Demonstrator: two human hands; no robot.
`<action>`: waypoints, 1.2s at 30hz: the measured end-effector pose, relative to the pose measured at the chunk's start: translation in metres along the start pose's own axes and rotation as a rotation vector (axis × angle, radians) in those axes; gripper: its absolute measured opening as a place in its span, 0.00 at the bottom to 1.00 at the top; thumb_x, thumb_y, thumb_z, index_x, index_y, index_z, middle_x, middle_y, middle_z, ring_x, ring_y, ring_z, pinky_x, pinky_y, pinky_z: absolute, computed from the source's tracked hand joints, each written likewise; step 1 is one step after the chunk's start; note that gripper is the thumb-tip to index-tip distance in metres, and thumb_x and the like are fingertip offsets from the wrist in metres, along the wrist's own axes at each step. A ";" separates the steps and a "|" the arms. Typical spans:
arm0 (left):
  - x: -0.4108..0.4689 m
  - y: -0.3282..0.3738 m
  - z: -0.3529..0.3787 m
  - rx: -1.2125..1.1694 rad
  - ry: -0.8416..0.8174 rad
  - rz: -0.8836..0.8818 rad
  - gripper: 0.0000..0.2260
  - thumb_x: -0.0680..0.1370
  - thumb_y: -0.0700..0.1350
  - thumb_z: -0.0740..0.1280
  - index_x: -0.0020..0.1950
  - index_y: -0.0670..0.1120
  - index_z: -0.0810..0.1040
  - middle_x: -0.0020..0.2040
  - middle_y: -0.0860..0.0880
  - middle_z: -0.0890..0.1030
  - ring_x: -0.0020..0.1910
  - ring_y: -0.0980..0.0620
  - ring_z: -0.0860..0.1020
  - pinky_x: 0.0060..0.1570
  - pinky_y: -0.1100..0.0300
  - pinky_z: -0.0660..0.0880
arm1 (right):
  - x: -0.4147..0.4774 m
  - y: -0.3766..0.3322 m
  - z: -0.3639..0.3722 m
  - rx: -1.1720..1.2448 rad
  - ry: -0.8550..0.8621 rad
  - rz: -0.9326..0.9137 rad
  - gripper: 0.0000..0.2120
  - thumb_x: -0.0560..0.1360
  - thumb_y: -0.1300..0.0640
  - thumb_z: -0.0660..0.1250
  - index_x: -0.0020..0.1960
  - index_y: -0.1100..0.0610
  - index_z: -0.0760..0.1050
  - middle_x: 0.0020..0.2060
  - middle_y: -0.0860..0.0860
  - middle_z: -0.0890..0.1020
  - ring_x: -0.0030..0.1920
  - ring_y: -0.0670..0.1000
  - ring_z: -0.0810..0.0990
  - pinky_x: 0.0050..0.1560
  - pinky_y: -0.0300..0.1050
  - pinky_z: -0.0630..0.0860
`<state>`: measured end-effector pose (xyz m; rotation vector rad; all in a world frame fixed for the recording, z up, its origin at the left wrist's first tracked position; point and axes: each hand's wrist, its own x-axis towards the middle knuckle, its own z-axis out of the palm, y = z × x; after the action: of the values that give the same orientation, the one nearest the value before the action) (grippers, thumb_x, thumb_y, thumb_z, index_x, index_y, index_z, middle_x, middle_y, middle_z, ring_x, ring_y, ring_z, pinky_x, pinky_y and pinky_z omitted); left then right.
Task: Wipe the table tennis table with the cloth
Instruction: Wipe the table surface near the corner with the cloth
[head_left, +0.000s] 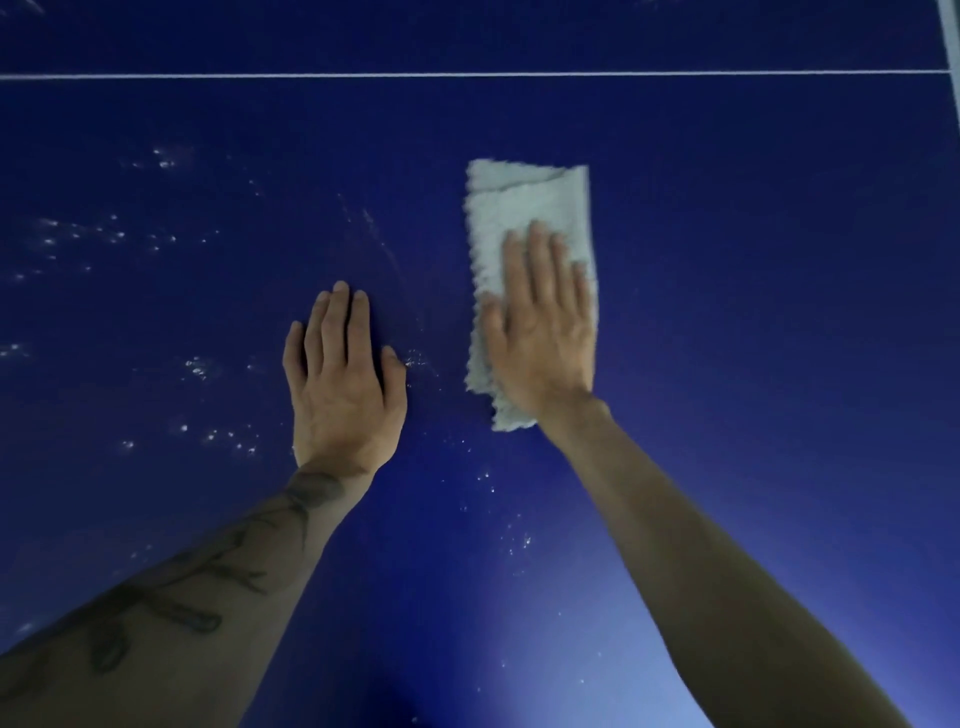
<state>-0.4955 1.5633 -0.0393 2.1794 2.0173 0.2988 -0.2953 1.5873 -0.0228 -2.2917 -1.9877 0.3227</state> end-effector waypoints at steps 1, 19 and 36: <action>0.000 0.000 0.000 0.001 0.000 0.002 0.27 0.85 0.50 0.54 0.83 0.40 0.61 0.84 0.42 0.61 0.83 0.43 0.59 0.83 0.43 0.51 | -0.013 -0.009 0.004 -0.016 -0.023 -0.104 0.31 0.88 0.43 0.46 0.87 0.55 0.48 0.87 0.55 0.49 0.86 0.56 0.46 0.86 0.58 0.46; -0.011 -0.003 -0.013 -0.084 -0.004 0.046 0.27 0.86 0.49 0.52 0.83 0.39 0.58 0.84 0.42 0.59 0.84 0.43 0.58 0.83 0.44 0.48 | -0.096 -0.005 0.013 -0.063 -0.078 -0.292 0.30 0.88 0.43 0.47 0.87 0.52 0.49 0.87 0.52 0.49 0.86 0.53 0.46 0.86 0.56 0.46; -0.128 -0.036 -0.008 0.003 -0.046 0.140 0.26 0.87 0.49 0.52 0.83 0.38 0.60 0.83 0.41 0.61 0.83 0.43 0.59 0.82 0.42 0.54 | -0.143 -0.008 0.014 -0.064 -0.067 -0.271 0.30 0.87 0.45 0.51 0.87 0.52 0.53 0.86 0.51 0.53 0.86 0.51 0.49 0.86 0.55 0.49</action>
<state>-0.5418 1.4387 -0.0461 2.3113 1.8470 0.2606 -0.3245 1.4460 -0.0209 -2.0332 -2.3372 0.3199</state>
